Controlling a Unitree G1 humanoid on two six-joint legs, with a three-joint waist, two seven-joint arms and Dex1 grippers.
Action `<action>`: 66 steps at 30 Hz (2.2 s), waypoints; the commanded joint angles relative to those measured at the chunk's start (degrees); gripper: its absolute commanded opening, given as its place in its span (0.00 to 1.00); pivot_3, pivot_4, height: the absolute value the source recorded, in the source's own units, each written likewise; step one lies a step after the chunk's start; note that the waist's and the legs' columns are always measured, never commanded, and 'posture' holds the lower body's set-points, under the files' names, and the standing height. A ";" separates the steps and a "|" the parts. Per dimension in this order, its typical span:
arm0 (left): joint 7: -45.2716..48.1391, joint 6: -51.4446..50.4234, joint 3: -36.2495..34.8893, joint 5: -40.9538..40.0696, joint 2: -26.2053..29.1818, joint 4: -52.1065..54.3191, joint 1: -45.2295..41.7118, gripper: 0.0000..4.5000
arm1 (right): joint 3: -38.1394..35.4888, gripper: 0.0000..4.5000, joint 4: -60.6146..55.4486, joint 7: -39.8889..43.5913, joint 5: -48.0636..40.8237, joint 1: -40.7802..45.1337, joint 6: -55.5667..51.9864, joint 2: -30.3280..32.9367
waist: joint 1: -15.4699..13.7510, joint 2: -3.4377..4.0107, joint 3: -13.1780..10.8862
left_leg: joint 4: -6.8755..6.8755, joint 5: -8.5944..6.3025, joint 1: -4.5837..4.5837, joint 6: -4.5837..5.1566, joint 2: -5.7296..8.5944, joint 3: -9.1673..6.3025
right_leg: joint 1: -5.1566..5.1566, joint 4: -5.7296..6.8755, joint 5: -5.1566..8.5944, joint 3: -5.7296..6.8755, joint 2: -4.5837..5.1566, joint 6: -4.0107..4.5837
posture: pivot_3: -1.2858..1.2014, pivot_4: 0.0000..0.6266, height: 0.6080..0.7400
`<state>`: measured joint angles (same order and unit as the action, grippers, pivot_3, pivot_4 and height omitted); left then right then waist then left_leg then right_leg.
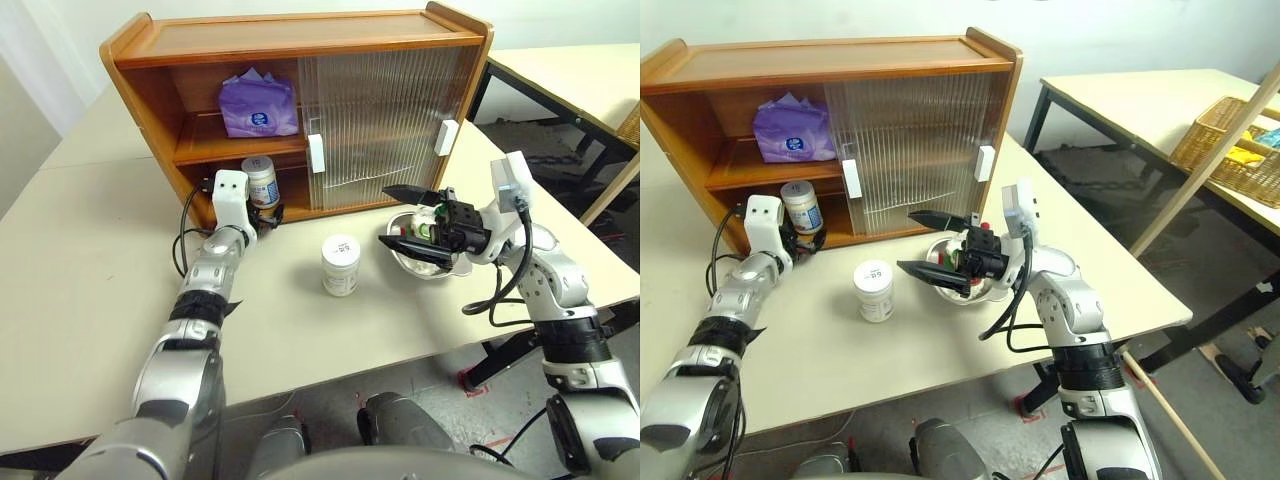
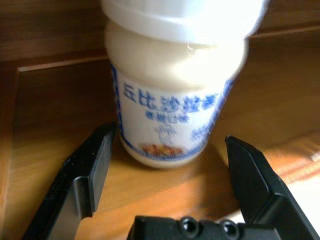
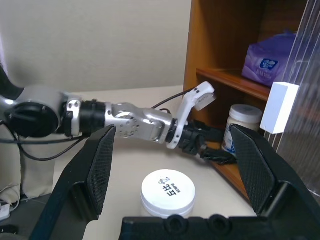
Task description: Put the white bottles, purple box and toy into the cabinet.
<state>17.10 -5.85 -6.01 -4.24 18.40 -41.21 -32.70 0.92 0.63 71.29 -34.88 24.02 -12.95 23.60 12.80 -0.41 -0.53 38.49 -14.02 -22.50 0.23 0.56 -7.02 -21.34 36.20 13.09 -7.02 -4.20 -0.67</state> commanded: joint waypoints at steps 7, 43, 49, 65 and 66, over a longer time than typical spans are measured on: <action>0.33 -10.80 -0.76 -1.68 1.39 16.04 7.82 0.32 | 0.53 1.00 1.23 1.30 0.60 1.11 0.72 -0.48 | -0.45 0.00 0.00 | 0.00 -0.01 0.23 -0.02 0.03 -0.07 | 0.19 0.00 0.02 -0.12 0.04 0.07 | 0.42 0.00 1.00; -4.86 -0.81 -2.56 -0.86 -1.43 -5.68 -8.65 0.01 | 0.55 1.00 -0.67 -0.33 1.02 -0.67 1.06 -0.87 | -0.99 -0.03 -0.04 | -0.30 -0.04 0.12 -0.18 0.25 -1.48 | 0.12 -0.03 0.20 -0.21 0.10 0.48 | 0.41 0.00 1.00; -1.60 -0.21 -1.45 -0.74 -1.99 -6.95 -9.33 0.01 | 0.66 1.00 -0.18 -0.14 1.15 -0.32 1.28 -1.01 | -1.32 -0.03 -0.04 | -0.42 -0.13 0.11 -0.04 0.34 -1.15 | 0.17 -0.03 0.30 -0.14 -0.01 0.61 | 0.41 0.00 1.00; 1.16 3.79 -0.41 0.35 -3.39 -13.40 -13.35 0.01 | 0.52 1.00 0.04 -0.17 1.27 -0.16 1.45 -0.99 | -1.29 -0.06 -0.06 | -0.39 -0.08 0.57 0.05 0.40 -1.64 | 0.69 -0.04 0.58 -0.20 0.13 0.14 | 0.40 0.00 1.00; 1.20 4.15 -0.40 0.48 -3.46 -13.98 -13.53 0.01 | 0.52 1.00 -0.10 -0.20 1.24 -0.22 1.39 -0.98 | -1.29 -0.06 -0.06 | -0.40 -0.08 0.57 0.05 0.41 -1.63 | 0.68 -0.04 0.59 -0.20 0.13 0.14 | 0.40 0.00 1.00</action>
<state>17.62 -1.93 -7.48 -4.39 15.46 -53.17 -45.61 1.14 0.57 71.00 -33.95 23.45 -11.83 22.58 11.51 -0.47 -0.58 38.09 -14.11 -21.93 0.28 0.98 -8.64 -20.66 36.16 13.69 -7.22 -4.08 -0.54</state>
